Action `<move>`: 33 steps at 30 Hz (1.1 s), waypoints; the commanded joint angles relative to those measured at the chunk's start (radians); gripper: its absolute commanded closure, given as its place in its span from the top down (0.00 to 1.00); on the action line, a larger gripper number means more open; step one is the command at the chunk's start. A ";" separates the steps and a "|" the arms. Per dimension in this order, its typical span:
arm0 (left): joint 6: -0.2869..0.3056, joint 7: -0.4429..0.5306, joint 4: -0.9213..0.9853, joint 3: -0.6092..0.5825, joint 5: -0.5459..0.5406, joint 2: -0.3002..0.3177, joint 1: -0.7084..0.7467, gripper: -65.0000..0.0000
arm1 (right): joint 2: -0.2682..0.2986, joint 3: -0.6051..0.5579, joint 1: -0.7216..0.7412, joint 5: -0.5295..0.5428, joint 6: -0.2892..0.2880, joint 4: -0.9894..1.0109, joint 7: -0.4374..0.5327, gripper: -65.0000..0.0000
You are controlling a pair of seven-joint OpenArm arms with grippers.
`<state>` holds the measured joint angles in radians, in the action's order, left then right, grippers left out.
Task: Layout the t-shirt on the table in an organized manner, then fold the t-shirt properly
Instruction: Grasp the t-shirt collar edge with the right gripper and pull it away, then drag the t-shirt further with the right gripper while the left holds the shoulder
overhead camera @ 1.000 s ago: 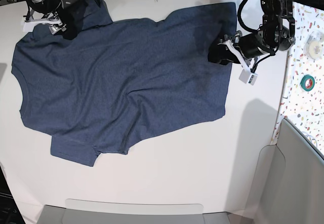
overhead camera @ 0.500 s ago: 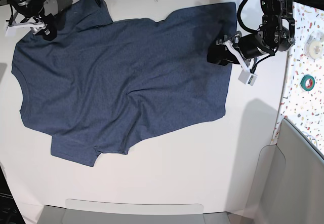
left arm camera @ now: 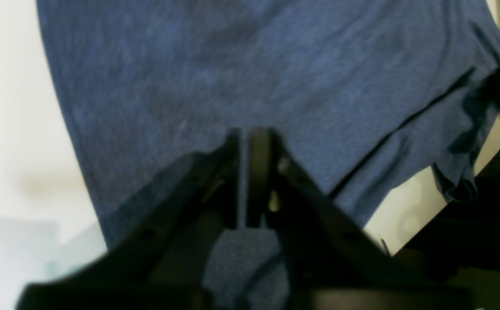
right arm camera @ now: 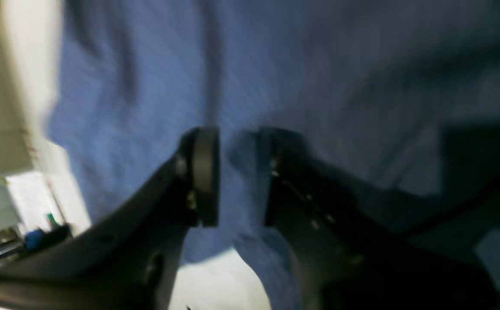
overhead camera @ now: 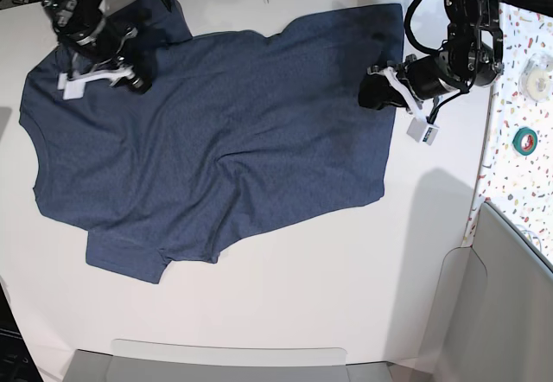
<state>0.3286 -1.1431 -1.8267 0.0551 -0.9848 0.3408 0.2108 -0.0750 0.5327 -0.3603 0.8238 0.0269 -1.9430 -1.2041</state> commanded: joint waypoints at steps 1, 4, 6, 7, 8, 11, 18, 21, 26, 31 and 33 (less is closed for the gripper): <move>0.005 -0.015 -0.043 0.004 -0.023 0.001 -0.011 0.00 | -0.003 -0.009 -0.012 0.004 -0.008 -0.011 0.007 0.13; 0.005 -0.096 -0.103 0.007 -0.023 -0.062 -0.032 0.00 | -0.013 -0.015 -0.052 -0.005 -0.008 -0.011 0.008 0.00; 0.005 -0.143 -0.117 0.002 -0.023 -0.084 -0.037 0.00 | -0.016 -0.010 -0.073 -0.008 -0.008 -0.011 0.008 0.00; 0.005 -0.162 -0.118 0.001 -0.023 -0.098 -0.037 0.00 | -0.016 -0.010 -0.079 -0.011 -0.008 -0.009 0.010 0.00; 0.005 -0.177 -0.118 0.001 -0.023 -0.111 -0.037 0.00 | -0.016 -0.010 -0.081 -0.011 -0.008 -0.002 0.010 0.00; 0.005 -0.188 -0.118 -0.001 -0.023 -0.119 -0.034 0.00 | -0.016 -0.009 -0.084 -0.005 -0.008 0.006 0.010 0.00; 0.007 -0.186 -0.118 0.007 -0.021 -0.118 -0.003 0.01 | -0.003 0.033 -0.151 0.081 -0.009 -0.062 0.010 0.00; 0.007 -0.186 -0.118 0.009 -0.018 -0.115 -0.001 0.01 | 0.036 0.042 -0.168 0.062 -0.009 -0.025 0.010 0.00; 0.007 -0.183 -0.118 0.004 -0.018 -0.088 0.019 0.01 | 0.080 0.040 -0.196 0.010 -0.009 0.024 0.005 0.00; 0.007 -0.182 -0.118 0.007 -0.016 -0.087 0.020 0.01 | 0.128 0.039 -0.233 0.015 -0.009 0.050 0.005 0.00; 0.007 -0.182 -0.118 0.009 -0.016 -0.085 0.020 0.01 | 0.131 0.042 -0.257 0.058 -0.009 0.020 0.003 0.00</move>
<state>0.3328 -1.3350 -1.9289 0.0574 -0.9802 0.2459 0.2356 0.0498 0.5674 -0.5911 0.9234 -0.0059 -1.9182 -1.1725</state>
